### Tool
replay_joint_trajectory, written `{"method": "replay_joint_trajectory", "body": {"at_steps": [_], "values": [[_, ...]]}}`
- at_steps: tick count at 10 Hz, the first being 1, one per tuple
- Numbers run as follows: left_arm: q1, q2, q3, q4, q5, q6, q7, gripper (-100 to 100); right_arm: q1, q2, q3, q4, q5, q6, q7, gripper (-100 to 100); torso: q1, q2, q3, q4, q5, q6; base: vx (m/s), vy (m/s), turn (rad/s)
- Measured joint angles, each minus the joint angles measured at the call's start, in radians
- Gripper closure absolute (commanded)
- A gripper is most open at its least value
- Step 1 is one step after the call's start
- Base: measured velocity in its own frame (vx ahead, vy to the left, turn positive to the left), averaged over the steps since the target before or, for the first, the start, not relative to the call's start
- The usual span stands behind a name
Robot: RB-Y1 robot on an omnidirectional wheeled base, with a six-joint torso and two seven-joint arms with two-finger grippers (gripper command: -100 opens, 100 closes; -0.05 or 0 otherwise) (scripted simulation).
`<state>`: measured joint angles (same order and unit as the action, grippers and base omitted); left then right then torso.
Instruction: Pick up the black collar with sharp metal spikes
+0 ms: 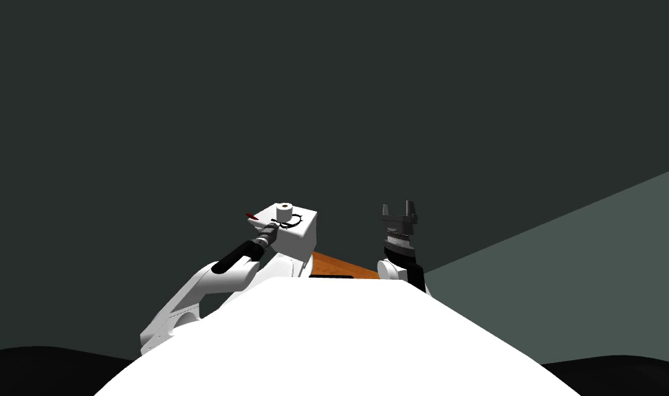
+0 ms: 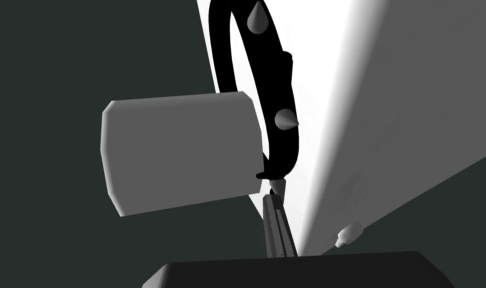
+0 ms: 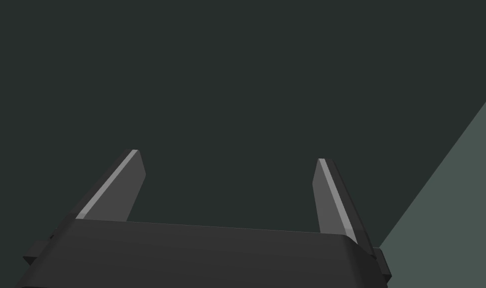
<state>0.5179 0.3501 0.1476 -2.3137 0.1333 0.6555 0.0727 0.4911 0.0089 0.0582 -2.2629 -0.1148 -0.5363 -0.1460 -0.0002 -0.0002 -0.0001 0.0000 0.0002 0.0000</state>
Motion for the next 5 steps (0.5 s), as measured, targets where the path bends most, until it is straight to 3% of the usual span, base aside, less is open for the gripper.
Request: {"method": "replay_joint_trajectory", "body": {"at_steps": [2,4,5], "values": [[0.0,0.0,0.0,0.0,0.0,0.0,0.0,100,0.0,0.0,0.0,0.0,0.0,0.0,0.0,0,0.0,0.0,0.0,0.0,0.0,0.0,0.0,0.0,0.0],[0.0,0.0,0.0,0.0,0.0,0.0,0.0,-100,0.0,0.0,0.0,0.0,0.0,0.0,0.0,0,0.0,0.0,0.0,0.0,0.0,0.0,0.018,-0.014,0.009],[0.013,0.008,0.008,-0.014,0.002,0.015,0.001,-100,0.0,0.0,0.0,0.0,0.0,0.0,0.0,0,-0.002,-0.002,-0.001,0.0,0.0,0.0,0.069,-0.059,0.03]]}}
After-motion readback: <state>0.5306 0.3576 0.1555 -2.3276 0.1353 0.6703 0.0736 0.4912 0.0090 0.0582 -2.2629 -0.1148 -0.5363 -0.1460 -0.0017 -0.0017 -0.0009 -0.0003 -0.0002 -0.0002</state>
